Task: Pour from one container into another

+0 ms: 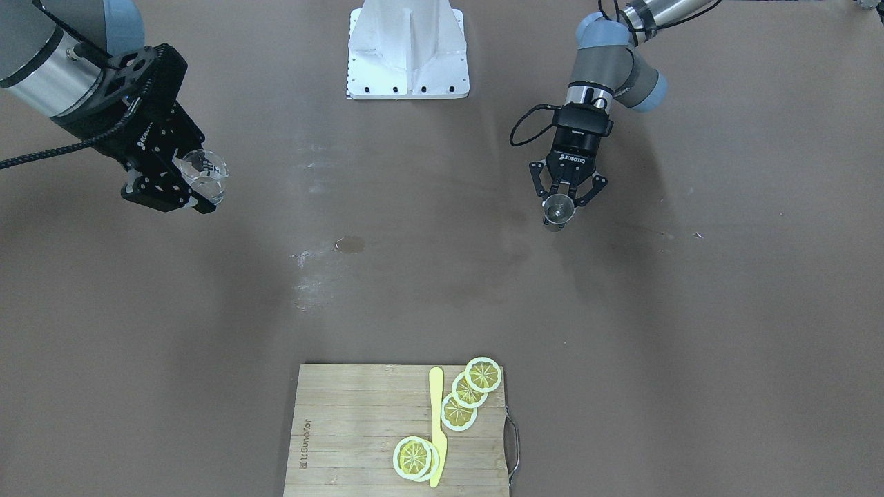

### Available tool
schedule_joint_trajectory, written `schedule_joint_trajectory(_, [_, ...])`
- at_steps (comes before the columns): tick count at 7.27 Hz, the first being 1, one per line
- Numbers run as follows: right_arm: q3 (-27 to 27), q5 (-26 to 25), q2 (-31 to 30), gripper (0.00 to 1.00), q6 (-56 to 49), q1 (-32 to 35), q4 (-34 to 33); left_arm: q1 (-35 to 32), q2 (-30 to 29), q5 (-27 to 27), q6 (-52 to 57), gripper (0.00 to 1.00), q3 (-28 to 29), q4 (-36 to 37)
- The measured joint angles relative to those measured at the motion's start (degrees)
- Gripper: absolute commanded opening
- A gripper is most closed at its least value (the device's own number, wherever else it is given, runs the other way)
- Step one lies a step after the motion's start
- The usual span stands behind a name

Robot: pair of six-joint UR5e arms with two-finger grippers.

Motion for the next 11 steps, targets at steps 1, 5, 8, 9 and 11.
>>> schedule_joint_trajectory(1, [0.1,0.0,0.0,0.00,0.0,0.0,0.0,-0.7,-2.2,0.3,2.4,0.00,0.3,0.5])
schedule_joint_trajectory(5, [0.8,-0.6,0.6,0.00,0.1,-1.1,-0.1,-0.4,-13.9,0.3,12.2,0.00,2.0,4.1])
schedule_joint_trajectory(8, [2.9,-2.2,0.8,0.00,0.0,-1.8,-2.0,0.7,-19.9,0.1,13.2,0.00,3.9,9.4])
schedule_joint_trajectory(9, [5.0,-3.1,1.4,0.00,-0.5,-2.1,-6.4,1.5,-20.7,0.1,13.1,0.00,4.4,10.0])
schedule_joint_trajectory(11, [7.6,-5.1,2.8,0.00,-1.3,-3.0,-13.3,3.2,-22.8,0.2,12.6,0.00,6.0,10.8])
